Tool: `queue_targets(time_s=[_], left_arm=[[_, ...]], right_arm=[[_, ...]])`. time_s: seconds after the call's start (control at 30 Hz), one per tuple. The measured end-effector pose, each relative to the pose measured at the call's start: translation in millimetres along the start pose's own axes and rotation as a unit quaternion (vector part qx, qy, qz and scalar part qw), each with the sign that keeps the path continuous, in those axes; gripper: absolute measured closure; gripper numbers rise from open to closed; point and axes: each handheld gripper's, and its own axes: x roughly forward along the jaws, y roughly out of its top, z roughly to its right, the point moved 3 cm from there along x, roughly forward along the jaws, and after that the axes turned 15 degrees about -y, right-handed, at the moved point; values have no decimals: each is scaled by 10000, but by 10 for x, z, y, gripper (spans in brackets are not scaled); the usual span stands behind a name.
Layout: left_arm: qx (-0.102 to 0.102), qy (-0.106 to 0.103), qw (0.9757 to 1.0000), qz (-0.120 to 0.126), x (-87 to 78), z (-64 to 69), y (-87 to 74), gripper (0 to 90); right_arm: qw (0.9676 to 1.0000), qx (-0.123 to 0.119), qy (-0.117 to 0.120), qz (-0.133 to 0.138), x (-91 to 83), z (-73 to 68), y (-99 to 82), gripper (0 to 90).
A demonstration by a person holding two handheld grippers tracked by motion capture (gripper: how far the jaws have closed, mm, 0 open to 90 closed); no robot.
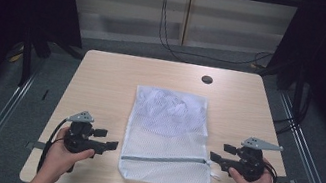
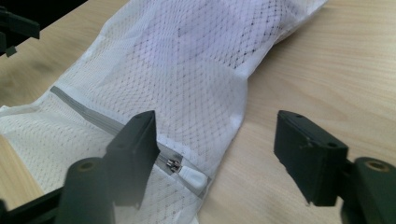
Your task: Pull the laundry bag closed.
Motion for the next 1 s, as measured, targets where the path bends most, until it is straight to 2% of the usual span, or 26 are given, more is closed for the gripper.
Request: queue_targets(time_s=[0.1,0.27,0.53,0.83,1.0], left_arm=[[62,62,10000,-36,-12,-4,-2,228],[113,114,9999,33,-36,-23,2,196],[300,267,9991,121,-82,-89,-9,132],[461,420,9980,130,-143,-160,-27,105],[459,464,9978,132,-169,-199,-46,103]], right_arm=[[9999,-119,-64,34,-6,24,-6,249],[9998,-151,-109,91,-24,56,-21,215],[9994,-263,-205,5,-21,121,-74,178],[9994,-185,-268,-65,-25,222,-128,150],[9992,-190,-327,-120,-25,287,-166,131]])
